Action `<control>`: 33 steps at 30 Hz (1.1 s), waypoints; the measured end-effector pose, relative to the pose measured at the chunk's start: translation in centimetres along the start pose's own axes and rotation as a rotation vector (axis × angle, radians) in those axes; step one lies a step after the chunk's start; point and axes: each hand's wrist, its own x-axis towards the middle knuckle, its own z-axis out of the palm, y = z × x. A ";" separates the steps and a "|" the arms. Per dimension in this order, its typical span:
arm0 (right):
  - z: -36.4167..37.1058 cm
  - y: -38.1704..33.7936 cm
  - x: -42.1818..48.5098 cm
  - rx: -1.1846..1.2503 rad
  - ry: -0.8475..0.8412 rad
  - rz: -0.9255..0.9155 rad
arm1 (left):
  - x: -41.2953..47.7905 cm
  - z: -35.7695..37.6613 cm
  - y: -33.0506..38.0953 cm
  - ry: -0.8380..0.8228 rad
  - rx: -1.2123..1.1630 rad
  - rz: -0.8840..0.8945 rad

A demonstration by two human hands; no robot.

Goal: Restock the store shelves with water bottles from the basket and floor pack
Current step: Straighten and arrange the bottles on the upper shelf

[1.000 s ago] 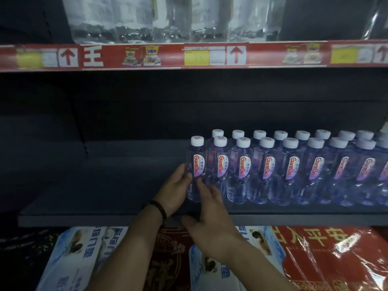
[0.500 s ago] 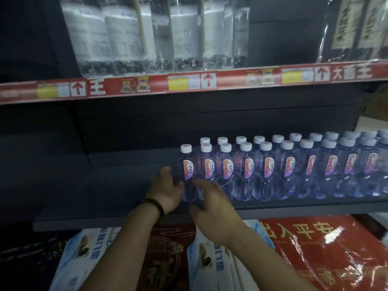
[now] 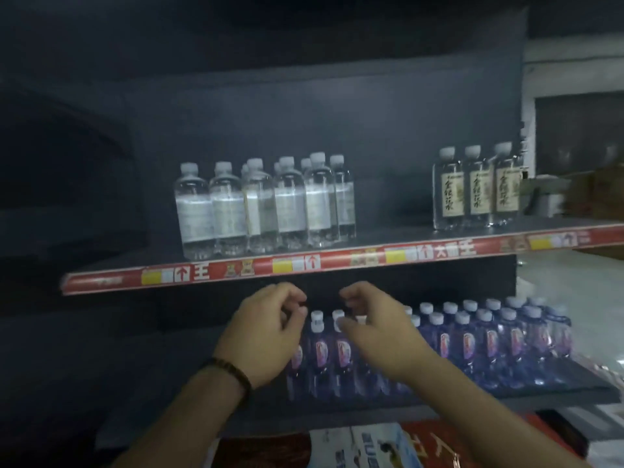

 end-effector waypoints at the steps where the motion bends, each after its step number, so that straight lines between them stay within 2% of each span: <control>1: -1.1 -0.9 0.6 -0.003 0.017 0.007 | 1.1 -0.6 0.9 0.018 0.019 0.035; 8: -6.9 -4.6 7.1 -0.119 0.042 0.033 | 11.1 -1.2 3.9 0.155 0.176 0.208; 15: -8.2 -4.5 16.3 -0.137 0.090 0.107 | 18.6 3.1 1.9 0.431 0.367 0.290; 18: -8.0 -3.0 19.6 -0.054 0.124 0.168 | 20.1 6.0 1.3 0.423 0.422 0.375; 24: -5.6 1.5 24.4 0.051 0.112 0.230 | 21.2 8.9 -0.7 0.395 0.469 0.337; 29: -4.7 3.0 27.5 0.234 0.025 0.222 | 21.2 9.5 -0.8 0.391 0.537 0.423; 33: -5.0 3.7 28.1 0.360 -0.148 0.142 | 21.1 9.7 -0.8 0.381 0.595 0.455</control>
